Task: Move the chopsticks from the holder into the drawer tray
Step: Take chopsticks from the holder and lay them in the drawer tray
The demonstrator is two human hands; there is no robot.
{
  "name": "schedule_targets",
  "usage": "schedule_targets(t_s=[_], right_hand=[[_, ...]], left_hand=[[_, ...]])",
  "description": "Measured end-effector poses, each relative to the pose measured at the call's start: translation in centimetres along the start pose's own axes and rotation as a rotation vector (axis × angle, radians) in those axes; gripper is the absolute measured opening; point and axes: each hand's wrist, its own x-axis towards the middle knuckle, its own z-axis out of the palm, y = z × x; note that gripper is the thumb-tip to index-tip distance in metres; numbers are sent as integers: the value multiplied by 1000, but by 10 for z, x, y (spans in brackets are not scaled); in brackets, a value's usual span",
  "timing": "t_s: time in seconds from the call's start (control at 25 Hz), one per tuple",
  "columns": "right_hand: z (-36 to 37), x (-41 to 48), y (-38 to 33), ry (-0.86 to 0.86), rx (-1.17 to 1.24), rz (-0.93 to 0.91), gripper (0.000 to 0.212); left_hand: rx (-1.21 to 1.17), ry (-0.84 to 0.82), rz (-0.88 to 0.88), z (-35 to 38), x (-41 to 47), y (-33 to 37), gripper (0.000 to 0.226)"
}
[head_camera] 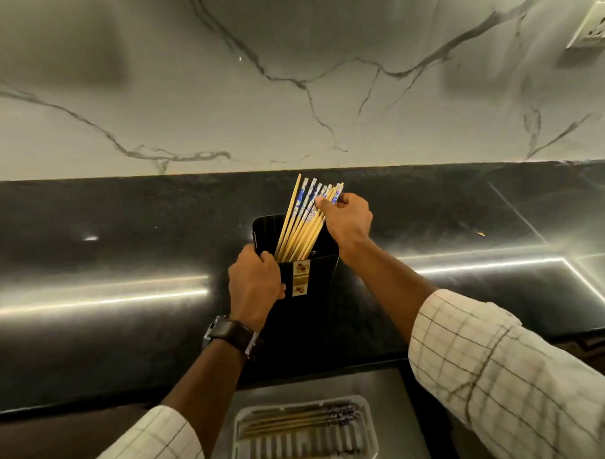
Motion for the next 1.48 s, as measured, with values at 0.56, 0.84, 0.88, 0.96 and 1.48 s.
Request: schedule_targets(t_s=[0.56, 0.84, 0.88, 0.96, 1.48], right_hand=[[10, 1, 3, 141, -30, -58, 32], [6, -3, 1, 191, -94, -83, 32], [5, -4, 0, 204, -108, -86, 33], [3, -6, -2, 237, -157, -91, 34], [-29, -26, -50, 418, -24, -329, 23]], left_hand=[[-116, 35, -16, 5, 1, -5, 28], [-180, 63, -29, 8, 2, -7, 28], [-188, 62, -35, 8, 2, -7, 28], [-202, 64, -50, 8, 2, -6, 27], [-324, 101, -97, 11, -6, 1, 25]])
